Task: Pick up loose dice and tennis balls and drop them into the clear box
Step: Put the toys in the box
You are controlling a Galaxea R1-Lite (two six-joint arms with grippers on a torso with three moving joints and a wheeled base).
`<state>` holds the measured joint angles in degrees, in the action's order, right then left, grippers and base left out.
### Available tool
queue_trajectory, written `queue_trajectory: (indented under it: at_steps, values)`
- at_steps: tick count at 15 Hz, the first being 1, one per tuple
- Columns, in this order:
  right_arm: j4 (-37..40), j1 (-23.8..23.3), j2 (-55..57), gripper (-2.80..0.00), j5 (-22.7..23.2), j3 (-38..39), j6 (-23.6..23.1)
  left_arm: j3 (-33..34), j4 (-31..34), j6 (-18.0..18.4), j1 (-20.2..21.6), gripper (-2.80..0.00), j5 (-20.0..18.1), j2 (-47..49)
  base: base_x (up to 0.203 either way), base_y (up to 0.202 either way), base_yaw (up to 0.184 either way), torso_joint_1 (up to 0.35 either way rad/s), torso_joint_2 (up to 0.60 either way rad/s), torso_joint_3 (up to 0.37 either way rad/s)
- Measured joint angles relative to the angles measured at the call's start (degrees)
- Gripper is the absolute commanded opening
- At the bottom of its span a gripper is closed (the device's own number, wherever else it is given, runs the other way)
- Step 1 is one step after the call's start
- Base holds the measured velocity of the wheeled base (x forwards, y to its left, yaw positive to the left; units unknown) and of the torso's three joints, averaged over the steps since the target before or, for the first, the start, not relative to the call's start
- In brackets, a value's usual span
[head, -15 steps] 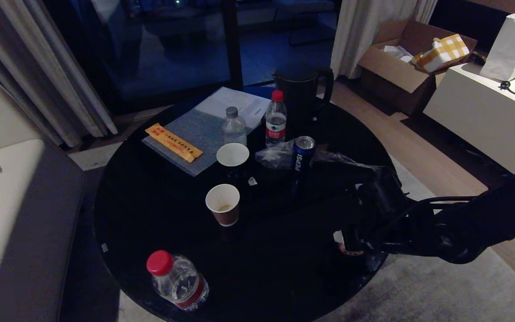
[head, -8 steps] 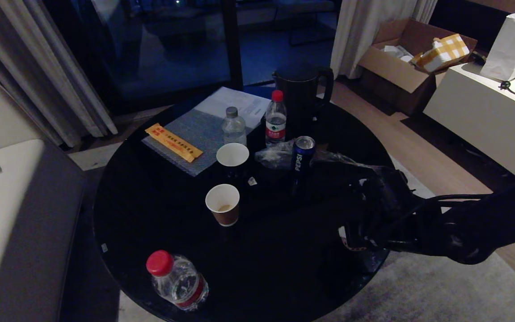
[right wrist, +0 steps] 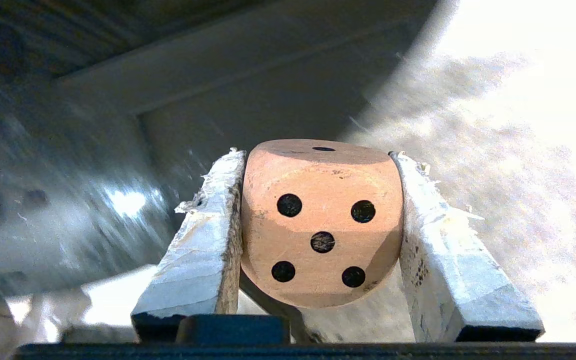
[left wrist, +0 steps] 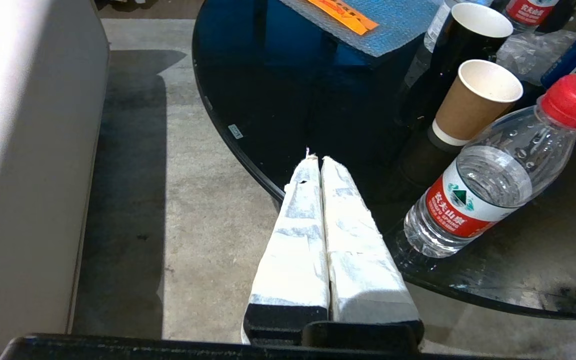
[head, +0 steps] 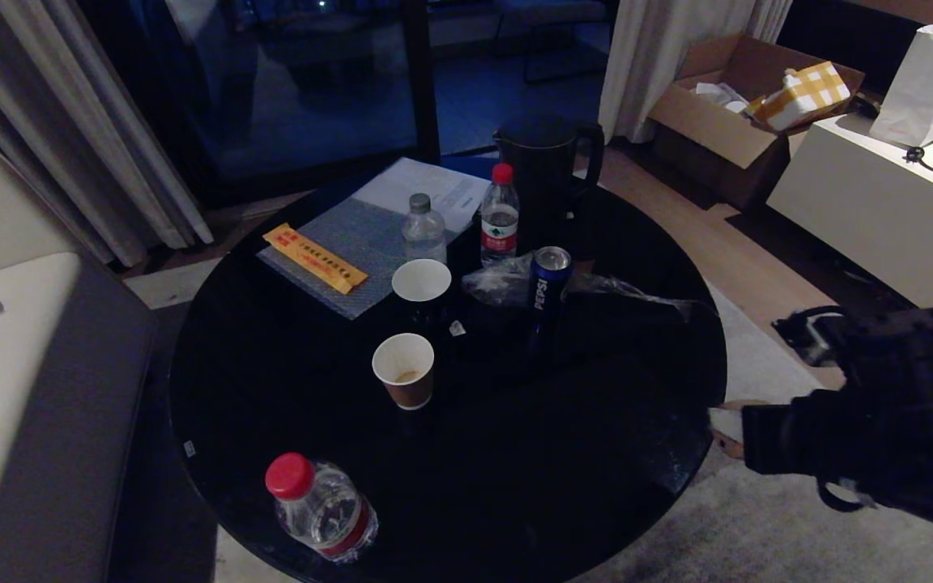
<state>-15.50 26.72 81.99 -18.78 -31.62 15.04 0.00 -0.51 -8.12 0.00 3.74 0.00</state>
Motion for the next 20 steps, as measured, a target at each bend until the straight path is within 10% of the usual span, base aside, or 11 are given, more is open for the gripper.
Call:
queue_trajectory:
  at_steps: [12,20]
  values:
    - [12.0,-21.4,-46.6,-2.8,1.7,24.4,-1.7,0.0,0.0,0.0,0.0,-2.8,0.0,0.0,0.0,0.0,0.0,0.0,0.0,0.0]
    - [24.1,-27.2,-70.3,-2.8,16.0,27.3,-11.9,0.0,0.0,0.0,0.0,-2.8,0.0,0.0,0.0,0.0,0.0,0.0,0.0,0.0]
